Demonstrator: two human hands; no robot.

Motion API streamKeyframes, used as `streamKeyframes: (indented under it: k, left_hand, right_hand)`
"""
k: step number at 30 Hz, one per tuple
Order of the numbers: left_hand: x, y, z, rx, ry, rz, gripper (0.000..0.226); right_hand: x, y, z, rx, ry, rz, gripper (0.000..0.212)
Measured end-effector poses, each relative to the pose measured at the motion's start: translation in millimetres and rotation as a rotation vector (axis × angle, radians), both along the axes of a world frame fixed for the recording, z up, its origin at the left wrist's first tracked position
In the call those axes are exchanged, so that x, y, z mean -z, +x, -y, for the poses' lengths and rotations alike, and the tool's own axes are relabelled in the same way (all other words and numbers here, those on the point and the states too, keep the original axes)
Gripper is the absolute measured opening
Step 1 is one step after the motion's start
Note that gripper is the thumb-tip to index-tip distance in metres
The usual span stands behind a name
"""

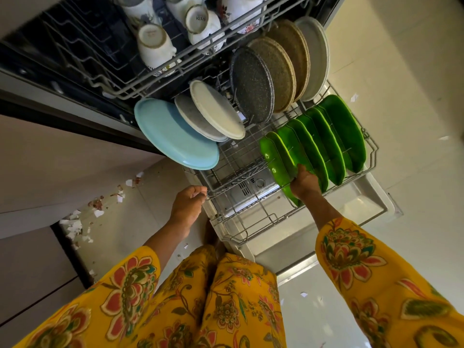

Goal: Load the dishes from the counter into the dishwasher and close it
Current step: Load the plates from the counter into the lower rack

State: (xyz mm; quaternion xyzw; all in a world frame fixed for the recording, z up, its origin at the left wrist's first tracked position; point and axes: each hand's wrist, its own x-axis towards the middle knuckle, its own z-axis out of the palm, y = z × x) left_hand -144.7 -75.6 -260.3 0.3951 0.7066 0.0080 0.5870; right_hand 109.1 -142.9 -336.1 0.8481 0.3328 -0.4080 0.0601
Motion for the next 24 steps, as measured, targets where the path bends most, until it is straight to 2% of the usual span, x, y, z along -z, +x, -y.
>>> streamKeyframes:
  k: [4,10,19,24]
  left_hand:
    - [-12.8,6.0,4.9,0.006,0.009,0.035,0.028]
    - [-42.1,11.8,12.8,0.014,0.024,0.079,0.027]
    - [-101.7,13.5,19.2,-0.044,0.109,0.149,0.023]
    - [-139.3,3.4,19.4,-0.068,0.202,0.173,0.022]
  right_hand:
    - [-22.4,-1.8,4.5,-0.001,-0.022,-0.001,0.050]
    - [-68.5,-19.1,12.3,-0.015,0.035,0.002,0.032]
    - [-153.7,-70.2,9.6,-0.187,0.119,-0.007,0.037]
    - [-196.9,-99.7,5.9,-0.202,0.218,-0.020,0.037]
